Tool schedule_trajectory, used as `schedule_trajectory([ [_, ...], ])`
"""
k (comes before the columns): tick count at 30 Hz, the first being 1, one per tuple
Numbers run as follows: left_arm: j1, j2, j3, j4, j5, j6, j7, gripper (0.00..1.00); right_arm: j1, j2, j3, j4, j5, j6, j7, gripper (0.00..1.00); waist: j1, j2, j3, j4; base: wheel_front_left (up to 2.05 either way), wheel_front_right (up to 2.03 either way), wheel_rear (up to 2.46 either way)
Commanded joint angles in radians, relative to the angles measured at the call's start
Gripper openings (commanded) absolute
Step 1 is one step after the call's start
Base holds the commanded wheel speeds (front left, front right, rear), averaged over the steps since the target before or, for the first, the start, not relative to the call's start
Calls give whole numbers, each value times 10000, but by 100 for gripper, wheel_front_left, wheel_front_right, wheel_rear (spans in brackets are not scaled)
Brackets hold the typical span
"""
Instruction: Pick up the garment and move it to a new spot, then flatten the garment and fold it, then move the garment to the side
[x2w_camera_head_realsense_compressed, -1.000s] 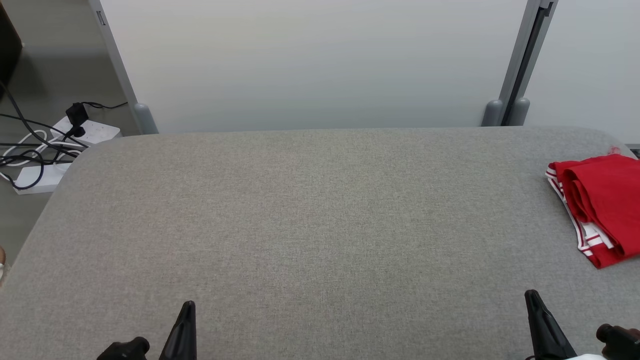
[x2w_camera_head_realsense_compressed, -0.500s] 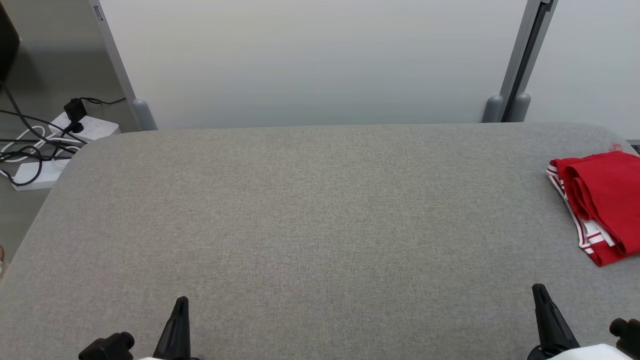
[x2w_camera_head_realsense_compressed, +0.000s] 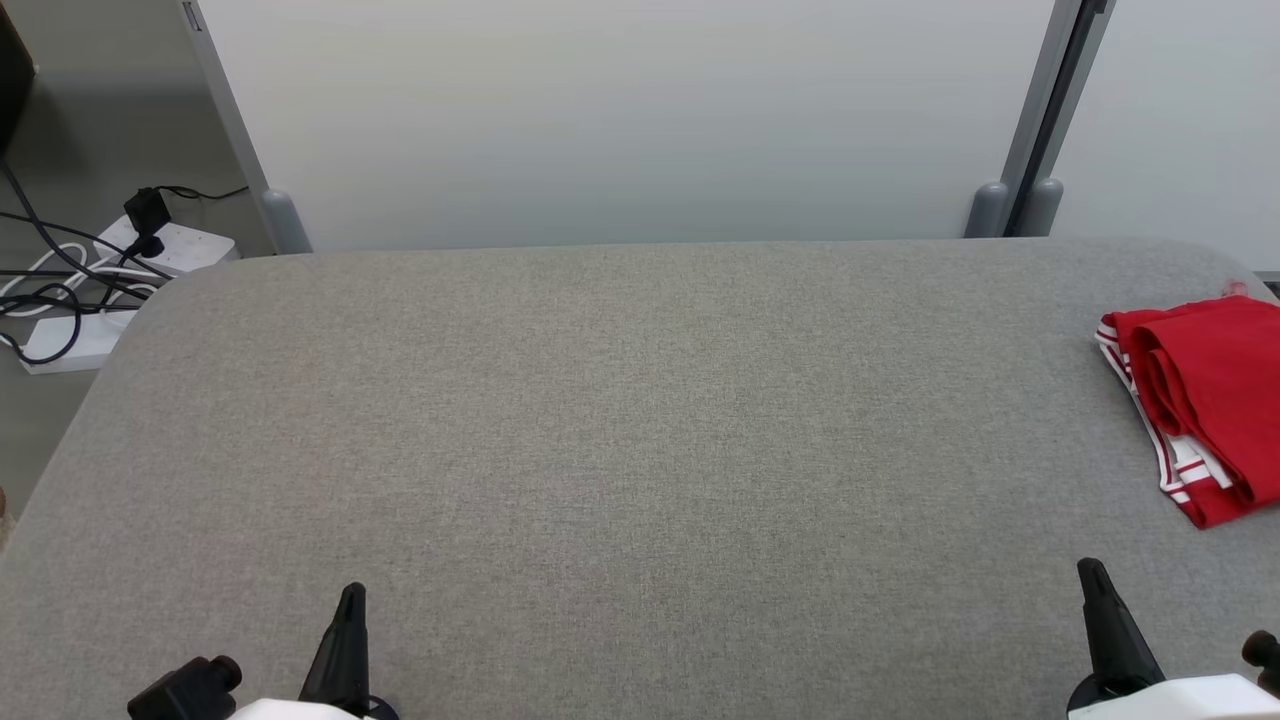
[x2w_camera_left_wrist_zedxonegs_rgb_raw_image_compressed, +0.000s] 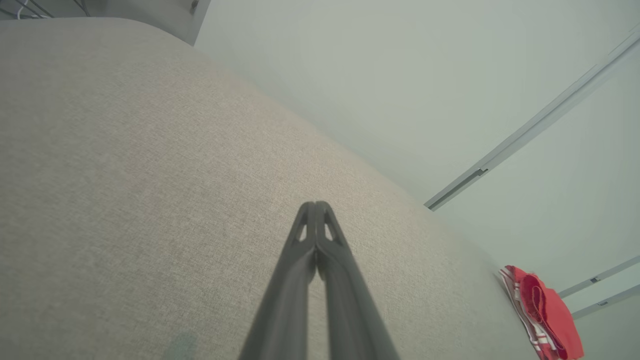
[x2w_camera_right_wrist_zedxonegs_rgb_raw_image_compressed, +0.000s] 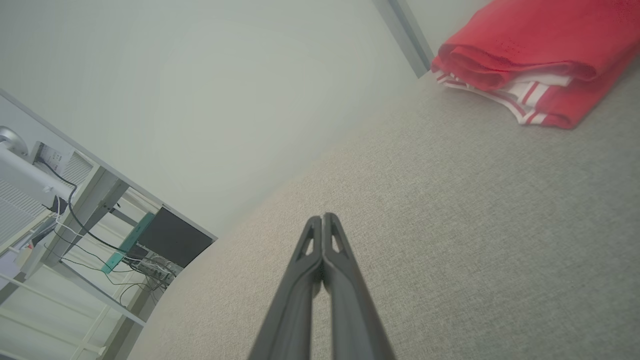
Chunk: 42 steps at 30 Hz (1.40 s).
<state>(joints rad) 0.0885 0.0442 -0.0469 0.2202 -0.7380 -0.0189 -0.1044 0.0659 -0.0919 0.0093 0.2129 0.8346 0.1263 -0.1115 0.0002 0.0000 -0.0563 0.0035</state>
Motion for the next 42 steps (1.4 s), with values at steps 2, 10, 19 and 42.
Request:
schedule_trajectory([
  [2,-671,29,258,-209,-402,-143,92,0,-526,-46,-10,-161,390,20,112,0,-1,0,18,-1,0,0,0],
  [10,-814,32,407,-158,-1317,-251,322,0,-659,-1,-137,-109,1208,22,341,0,-1,0,81,-5,0,0,0],
  [19,-976,36,575,-100,-2351,-372,582,0,-809,51,-281,-49,2129,25,600,0,-1,0,153,-9,0,0,0],
  [42,-1386,46,1003,46,-4981,-681,1243,0,-1192,185,-654,102,4468,33,1265,0,-1,0,335,-20,0,0,0],
])
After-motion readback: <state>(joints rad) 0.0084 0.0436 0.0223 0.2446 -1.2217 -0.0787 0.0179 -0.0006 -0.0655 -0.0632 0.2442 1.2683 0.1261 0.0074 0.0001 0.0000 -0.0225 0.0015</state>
